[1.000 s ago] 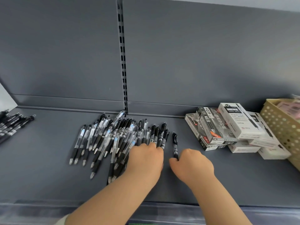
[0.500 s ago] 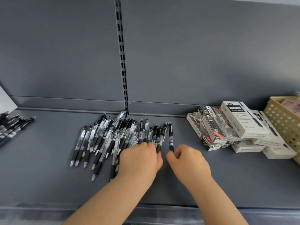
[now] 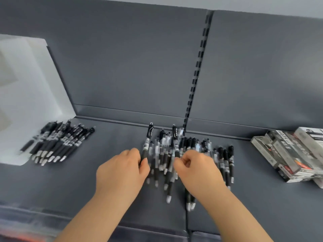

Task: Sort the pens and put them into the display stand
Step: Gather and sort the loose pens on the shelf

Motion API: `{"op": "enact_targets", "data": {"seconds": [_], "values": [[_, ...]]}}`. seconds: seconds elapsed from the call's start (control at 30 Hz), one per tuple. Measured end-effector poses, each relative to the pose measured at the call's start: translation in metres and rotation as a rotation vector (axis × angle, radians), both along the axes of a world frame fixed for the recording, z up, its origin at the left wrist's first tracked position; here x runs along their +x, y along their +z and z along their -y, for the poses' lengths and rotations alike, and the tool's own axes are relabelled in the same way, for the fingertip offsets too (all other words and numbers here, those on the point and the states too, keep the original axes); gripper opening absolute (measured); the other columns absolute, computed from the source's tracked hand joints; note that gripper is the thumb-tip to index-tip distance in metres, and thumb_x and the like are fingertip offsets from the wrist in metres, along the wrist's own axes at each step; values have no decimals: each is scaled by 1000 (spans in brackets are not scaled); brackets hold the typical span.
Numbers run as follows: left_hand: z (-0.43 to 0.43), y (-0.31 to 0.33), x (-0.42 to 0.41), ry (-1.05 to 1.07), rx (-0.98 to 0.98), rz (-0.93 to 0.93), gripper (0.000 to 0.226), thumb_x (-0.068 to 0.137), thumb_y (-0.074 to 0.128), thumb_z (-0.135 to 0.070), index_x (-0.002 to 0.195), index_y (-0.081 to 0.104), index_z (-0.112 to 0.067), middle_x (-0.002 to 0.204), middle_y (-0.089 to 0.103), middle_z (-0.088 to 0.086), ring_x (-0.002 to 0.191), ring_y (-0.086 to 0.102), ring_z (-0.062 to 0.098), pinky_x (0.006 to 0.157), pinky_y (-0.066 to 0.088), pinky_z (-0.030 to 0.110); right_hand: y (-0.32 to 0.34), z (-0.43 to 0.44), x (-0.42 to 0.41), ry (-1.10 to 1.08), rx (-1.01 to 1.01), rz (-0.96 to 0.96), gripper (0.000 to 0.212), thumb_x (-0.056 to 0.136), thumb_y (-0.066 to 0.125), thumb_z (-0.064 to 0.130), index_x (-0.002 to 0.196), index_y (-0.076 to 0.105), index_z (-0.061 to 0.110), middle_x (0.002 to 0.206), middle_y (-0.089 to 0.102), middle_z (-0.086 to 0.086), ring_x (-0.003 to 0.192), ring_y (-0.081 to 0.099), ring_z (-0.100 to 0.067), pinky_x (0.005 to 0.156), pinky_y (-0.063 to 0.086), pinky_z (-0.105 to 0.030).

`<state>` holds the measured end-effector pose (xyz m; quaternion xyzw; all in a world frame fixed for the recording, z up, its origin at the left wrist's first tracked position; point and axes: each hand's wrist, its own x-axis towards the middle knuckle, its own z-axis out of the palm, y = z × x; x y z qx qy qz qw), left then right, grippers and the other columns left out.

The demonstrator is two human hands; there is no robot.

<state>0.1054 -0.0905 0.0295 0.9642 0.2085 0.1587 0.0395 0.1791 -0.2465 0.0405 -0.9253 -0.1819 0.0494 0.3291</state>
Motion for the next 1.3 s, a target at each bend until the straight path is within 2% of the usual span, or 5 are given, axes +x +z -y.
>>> {"op": "enact_targets", "data": {"seconds": [0.37,0.67,0.97,1.1,1.3], "values": [[-202,2,-66,129,41,-70,28,95,31,-46,80,42,-25,66,45,-8,55,42,10,44,25,25,1,-210,-63,63,-64,-17,28,88,46,41,77,54,17,74,63,1,68,56,-19,59,44,-27],[-276,3,-64,50,72,-166,22,98,33,-41,88,42,-24,72,38,-8,68,41,14,50,26,26,-3,-324,-70,60,-114,-21,25,89,43,36,74,47,17,71,55,2,61,47,-18,56,40,-27],[-292,-6,-53,-68,56,-167,34,101,22,-45,94,45,-21,78,37,-7,68,39,15,57,30,27,-12,-346,-68,-2,-159,10,39,94,37,49,74,49,18,72,58,3,67,54,-19,59,42,-28],[-289,-5,-48,-105,149,-164,27,102,27,-37,102,47,-20,84,46,-6,66,41,15,46,24,27,-10,-335,-67,-40,-184,52,36,94,37,47,77,51,19,77,60,3,68,54,-19,59,42,-27],[-259,3,-41,-225,202,-80,32,100,27,-41,107,50,-21,100,59,-3,88,61,20,48,23,28,-9,-300,-63,-77,-191,74,34,94,38,48,79,50,19,81,60,2,70,54,-19,59,40,-27]]}}
